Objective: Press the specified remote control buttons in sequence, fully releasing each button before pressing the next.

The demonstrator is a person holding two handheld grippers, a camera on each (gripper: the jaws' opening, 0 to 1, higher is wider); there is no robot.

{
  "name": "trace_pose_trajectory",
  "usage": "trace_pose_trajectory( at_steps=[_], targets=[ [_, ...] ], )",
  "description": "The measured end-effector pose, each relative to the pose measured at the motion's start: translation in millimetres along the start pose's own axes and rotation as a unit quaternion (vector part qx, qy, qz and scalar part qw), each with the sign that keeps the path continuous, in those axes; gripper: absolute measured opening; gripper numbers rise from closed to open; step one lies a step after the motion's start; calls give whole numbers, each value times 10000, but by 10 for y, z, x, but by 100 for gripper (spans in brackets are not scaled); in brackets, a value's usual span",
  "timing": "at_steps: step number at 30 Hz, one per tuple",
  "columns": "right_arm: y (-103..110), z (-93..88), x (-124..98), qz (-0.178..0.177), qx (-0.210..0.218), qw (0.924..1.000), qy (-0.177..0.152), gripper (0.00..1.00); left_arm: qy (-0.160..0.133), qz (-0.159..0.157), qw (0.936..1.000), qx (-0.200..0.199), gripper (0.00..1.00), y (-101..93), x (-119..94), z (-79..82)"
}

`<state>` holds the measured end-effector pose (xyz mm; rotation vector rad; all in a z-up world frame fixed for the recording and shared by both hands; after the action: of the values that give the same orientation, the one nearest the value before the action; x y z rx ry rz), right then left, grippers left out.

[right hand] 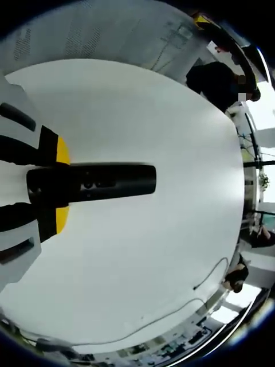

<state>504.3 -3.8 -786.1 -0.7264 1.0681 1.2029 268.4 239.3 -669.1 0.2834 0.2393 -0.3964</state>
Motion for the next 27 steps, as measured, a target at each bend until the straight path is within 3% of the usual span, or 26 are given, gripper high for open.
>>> trace_pose_trajectory(
  at_steps=[10,14,18,22,27],
  targets=[
    [50,-17,1,-122,4,9999,-75,22,5,28,10000,-13,97,0,-2,1],
    [40,-37,-12,-79,368,9990,-251,23,4,25,10000,-19,97,-1,-3,0],
    [39,-80,-29,-145,545,9978,-335,32,-3,42,10000,-33,97,0,-6,7],
    [89,-76,-94,-247,838,9923,-879,44,-17,55,10000,-56,97,1,-10,15],
    [215,-51,-253,-456,1173,9776,-1685,62,-34,33,10000,-52,97,0,-8,14]
  ],
)
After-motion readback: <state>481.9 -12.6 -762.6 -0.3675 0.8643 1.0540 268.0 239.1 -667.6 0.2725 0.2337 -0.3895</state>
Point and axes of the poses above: the point that each gripper's makers call its tool centre point, and the gripper's own axes: x roughly forward along the fingers, y roughly to its left, z roughly out of its top, the point moved 9 cm from there along -x, roughly backward along the fingers, and after that the axes turned 11 degrees about x, right-handed, at the moved point
